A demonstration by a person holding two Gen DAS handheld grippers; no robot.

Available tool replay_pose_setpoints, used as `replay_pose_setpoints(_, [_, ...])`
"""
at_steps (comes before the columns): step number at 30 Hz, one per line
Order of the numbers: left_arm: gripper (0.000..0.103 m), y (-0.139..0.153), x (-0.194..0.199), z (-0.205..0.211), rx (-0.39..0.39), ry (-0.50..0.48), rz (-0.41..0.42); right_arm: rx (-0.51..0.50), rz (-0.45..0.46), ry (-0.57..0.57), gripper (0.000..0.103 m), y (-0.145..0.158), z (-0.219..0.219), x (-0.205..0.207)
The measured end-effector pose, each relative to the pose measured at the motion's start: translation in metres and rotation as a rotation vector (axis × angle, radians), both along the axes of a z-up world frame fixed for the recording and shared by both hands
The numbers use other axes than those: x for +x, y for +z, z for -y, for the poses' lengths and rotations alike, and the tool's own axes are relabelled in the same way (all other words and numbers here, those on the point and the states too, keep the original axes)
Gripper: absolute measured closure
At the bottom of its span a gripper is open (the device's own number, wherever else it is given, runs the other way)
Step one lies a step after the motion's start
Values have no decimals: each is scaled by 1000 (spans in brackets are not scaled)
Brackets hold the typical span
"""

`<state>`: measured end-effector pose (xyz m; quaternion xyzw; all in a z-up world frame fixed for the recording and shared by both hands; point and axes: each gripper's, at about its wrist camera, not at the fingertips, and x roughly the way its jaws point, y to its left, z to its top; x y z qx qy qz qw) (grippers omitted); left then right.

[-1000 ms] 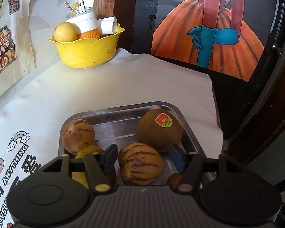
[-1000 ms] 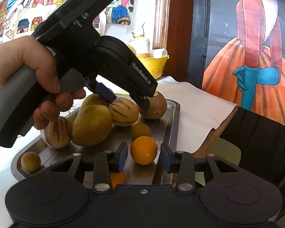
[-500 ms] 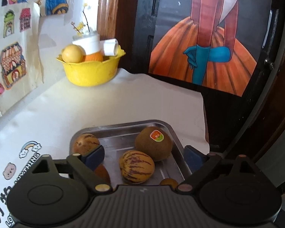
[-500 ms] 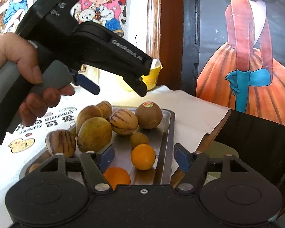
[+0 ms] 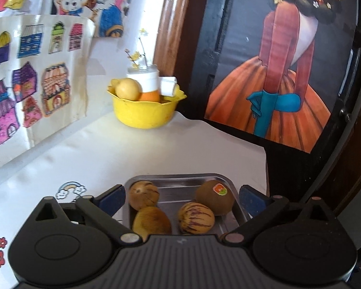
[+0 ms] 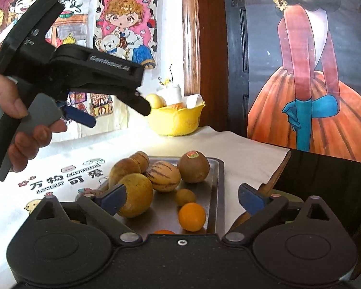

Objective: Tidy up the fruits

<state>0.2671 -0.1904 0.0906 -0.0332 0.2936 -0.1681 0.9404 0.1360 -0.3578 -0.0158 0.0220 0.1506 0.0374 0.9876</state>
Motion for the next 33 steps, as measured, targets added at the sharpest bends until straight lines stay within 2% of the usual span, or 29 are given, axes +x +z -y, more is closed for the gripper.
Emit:
replay_pose_setpoints(15, [1, 18, -37, -42, -74, 63, 123, 44, 71, -23, 1, 21, -5, -24])
replay_pose_setpoints(21, [1, 13, -61, -58, -102, 101, 162, 51, 99, -19, 1, 31, -10, -38])
replay_pose_setpoints(33, [0, -3, -110, -85, -88, 207, 258, 34, 146, -25, 1, 46, -19, -63])
